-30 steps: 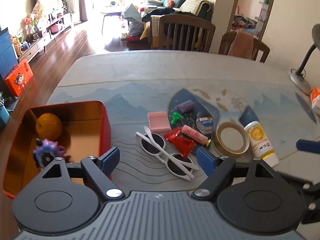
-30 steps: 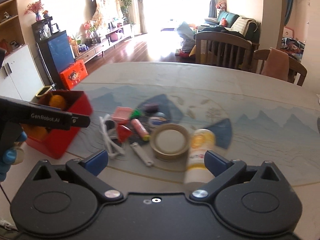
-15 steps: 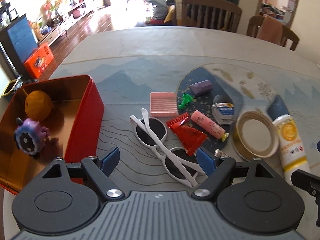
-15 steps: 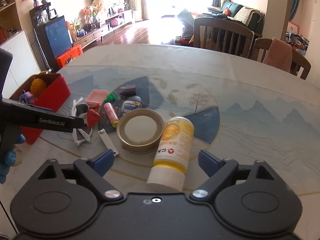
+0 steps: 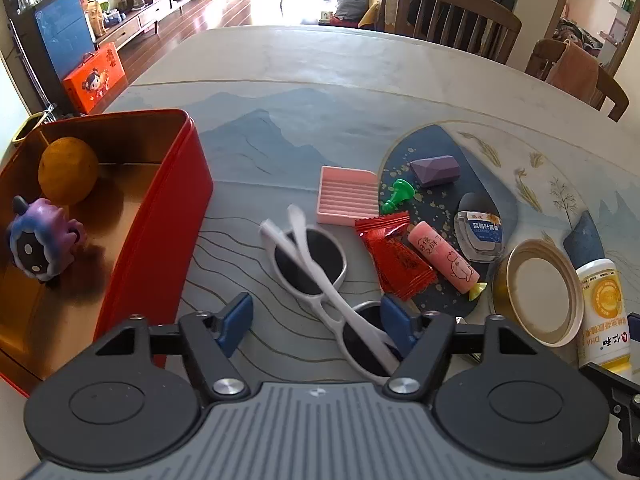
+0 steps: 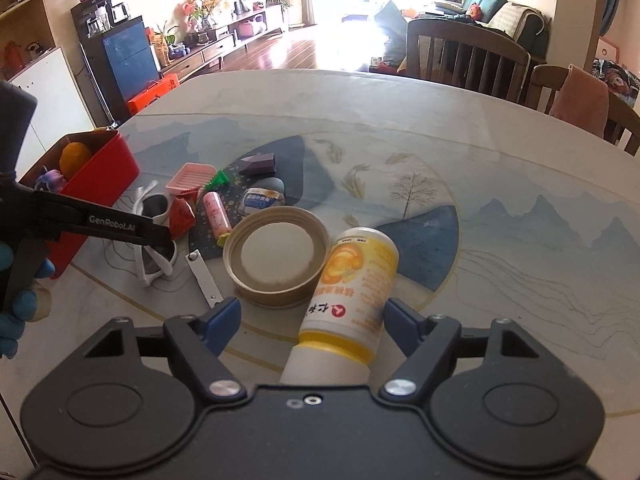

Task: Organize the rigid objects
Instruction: 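Grasp the white yellow-label bottle with the right tool while the left tool grasps the white sunglasses, then carry both items to the red tin while the left tool releases the sunglasses inside, then lower the white bottle into the red tin and open the right tool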

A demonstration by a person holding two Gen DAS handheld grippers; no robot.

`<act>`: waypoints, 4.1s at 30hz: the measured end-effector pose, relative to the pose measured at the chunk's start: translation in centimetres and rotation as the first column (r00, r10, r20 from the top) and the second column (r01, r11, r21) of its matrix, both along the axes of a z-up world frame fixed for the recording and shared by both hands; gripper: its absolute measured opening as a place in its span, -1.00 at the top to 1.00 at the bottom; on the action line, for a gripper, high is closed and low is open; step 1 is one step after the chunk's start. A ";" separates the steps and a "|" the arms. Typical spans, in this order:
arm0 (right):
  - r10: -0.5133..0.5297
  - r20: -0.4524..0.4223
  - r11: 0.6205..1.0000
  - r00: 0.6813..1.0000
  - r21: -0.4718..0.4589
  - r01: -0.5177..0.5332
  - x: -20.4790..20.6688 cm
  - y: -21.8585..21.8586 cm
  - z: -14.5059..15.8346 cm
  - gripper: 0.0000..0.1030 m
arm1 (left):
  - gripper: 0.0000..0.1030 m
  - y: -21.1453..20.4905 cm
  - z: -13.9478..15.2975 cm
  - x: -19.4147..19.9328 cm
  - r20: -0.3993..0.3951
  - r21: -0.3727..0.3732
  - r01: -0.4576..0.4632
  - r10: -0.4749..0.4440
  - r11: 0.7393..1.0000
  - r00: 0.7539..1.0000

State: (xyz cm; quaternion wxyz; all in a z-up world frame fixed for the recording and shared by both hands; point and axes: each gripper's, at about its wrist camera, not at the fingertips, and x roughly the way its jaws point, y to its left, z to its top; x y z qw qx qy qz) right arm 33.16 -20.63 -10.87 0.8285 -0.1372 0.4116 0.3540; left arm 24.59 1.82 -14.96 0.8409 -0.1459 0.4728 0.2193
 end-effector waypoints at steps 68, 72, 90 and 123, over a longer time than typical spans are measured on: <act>-0.053 0.018 0.985 0.998 0.166 0.049 -9.9 9.5 6.9 0.10 | 0.87 9.8 12.4 -10.0 0.267 -0.116 0.228 -0.190 0.967 0.945; -0.023 0.030 0.985 0.999 0.171 0.017 -10.5 12.6 7.1 0.10 | 0.87 12.3 13.5 -10.9 0.299 -0.089 0.225 -0.189 0.970 0.935; 0.118 0.058 0.992 0.991 0.027 -0.119 -11.3 26.2 4.3 0.10 | 0.87 22.0 11.3 -13.0 0.307 -0.024 0.098 -0.086 0.995 0.948; 0.188 0.043 0.981 0.981 -0.055 -0.186 -12.5 29.6 2.3 -0.12 | 0.88 21.6 5.8 -13.0 0.170 -0.055 0.147 -0.136 0.988 0.976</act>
